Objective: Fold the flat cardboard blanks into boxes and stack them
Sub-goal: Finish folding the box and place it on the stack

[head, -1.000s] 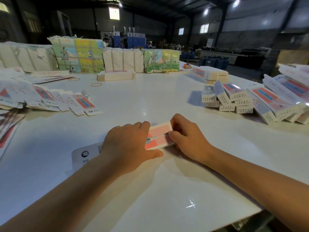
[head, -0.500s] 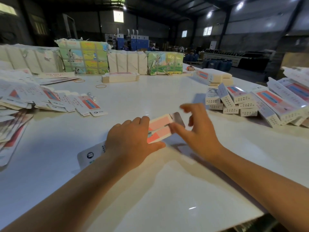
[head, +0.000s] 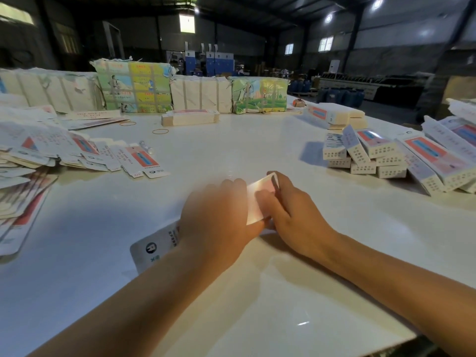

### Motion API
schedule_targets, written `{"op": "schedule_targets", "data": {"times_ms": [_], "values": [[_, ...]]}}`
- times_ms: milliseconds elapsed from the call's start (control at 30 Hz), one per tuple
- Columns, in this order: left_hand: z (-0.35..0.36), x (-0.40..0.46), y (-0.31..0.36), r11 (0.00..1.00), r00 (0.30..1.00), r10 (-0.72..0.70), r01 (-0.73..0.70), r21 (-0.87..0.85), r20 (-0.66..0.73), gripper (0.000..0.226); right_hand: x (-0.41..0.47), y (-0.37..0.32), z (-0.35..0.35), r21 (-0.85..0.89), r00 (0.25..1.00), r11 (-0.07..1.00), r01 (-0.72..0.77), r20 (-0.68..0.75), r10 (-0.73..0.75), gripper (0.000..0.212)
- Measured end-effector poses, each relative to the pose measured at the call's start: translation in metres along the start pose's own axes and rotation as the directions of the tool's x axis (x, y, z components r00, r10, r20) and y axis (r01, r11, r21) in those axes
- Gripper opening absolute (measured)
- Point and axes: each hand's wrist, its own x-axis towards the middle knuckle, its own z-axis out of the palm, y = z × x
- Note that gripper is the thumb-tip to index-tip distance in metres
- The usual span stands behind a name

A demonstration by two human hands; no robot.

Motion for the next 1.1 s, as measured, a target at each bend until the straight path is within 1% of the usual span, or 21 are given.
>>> {"op": "schedule_targets", "data": {"times_ms": [33,67,100,133,200,267,367,433,533,700,767,900,933,1033,1100], "values": [[0.0,0.0,0.0,1.0,1.0,-0.003,0.003,-0.005,-0.004,0.082,0.0,-0.001,-0.001,0.123,1.0,0.992,-0.031,0.01,0.03,0.026],[0.0,-0.001,-0.001,1.0,1.0,-0.003,0.003,-0.009,-0.021,0.075,0.001,-0.002,-0.003,0.278,0.998,0.958,-0.069,0.026,0.064,0.029],[0.0,-0.001,-0.002,1.0,1.0,-0.01,0.009,-0.016,-0.029,0.069,0.003,-0.003,-0.005,0.426,0.995,0.899,-0.104,0.041,0.096,0.032],[0.0,-0.001,-0.003,1.0,0.999,-0.017,0.017,-0.026,-0.03,0.065,0.004,-0.003,-0.008,0.537,0.991,0.834,-0.13,0.059,0.116,0.035],[0.0,-0.001,-0.005,0.998,0.999,-0.025,0.024,-0.058,-0.021,0.063,0.007,0.001,-0.013,0.648,0.989,0.747,-0.148,0.075,0.13,0.04],[0.0,-0.003,-0.006,0.997,1.0,-0.017,0.015,-0.075,-0.024,0.063,0.008,0.003,-0.016,0.684,0.987,0.713,-0.155,0.072,0.145,0.044],[0.0,-0.002,-0.007,0.997,0.999,0.001,-0.004,-0.081,-0.039,0.063,0.008,0.003,-0.017,0.701,0.985,0.697,-0.154,0.055,0.162,0.036],[0.0,-0.003,-0.008,0.998,0.999,0.01,-0.013,-0.064,-0.044,0.063,0.007,0.002,-0.017,0.673,0.988,0.728,-0.135,0.037,0.15,0.034],[0.0,-0.003,-0.008,1.0,0.999,0.013,-0.014,-0.019,-0.043,0.063,0.004,0.001,-0.017,0.592,0.993,0.8,-0.098,0.01,0.115,0.037],[0.002,-0.003,-0.007,0.999,0.999,0.027,-0.027,0.018,-0.027,0.062,0.002,0.001,-0.014,0.569,0.991,0.815,-0.109,-0.001,0.133,0.048],[0.002,-0.002,-0.007,0.999,1.0,0.024,-0.024,0.028,-0.017,0.063,0.002,0.001,-0.013,0.548,0.991,0.829,-0.115,0.009,0.131,0.05],[0.002,-0.003,-0.008,0.999,0.999,0.039,-0.038,0.026,-0.036,0.065,0.005,0.004,-0.015,0.602,0.985,0.783,-0.158,0.04,0.169,0.044],[0.002,-0.003,-0.009,0.999,0.998,0.046,-0.045,0.019,-0.043,0.065,0.005,0.004,-0.015,0.599,0.985,0.785,-0.158,0.042,0.165,0.044],[0.004,-0.004,-0.008,0.999,0.997,0.047,-0.047,-0.001,-0.058,0.07,0.002,0.004,-0.014,0.515,0.994,0.852,-0.097,0.004,0.11,0.043],[0.004,-0.005,-0.007,0.999,0.997,0.051,-0.051,-0.005,-0.057,0.071,-0.001,0.004,-0.012,0.377,0.997,0.926,-0.013,-0.061,0.039,0.039]]}}
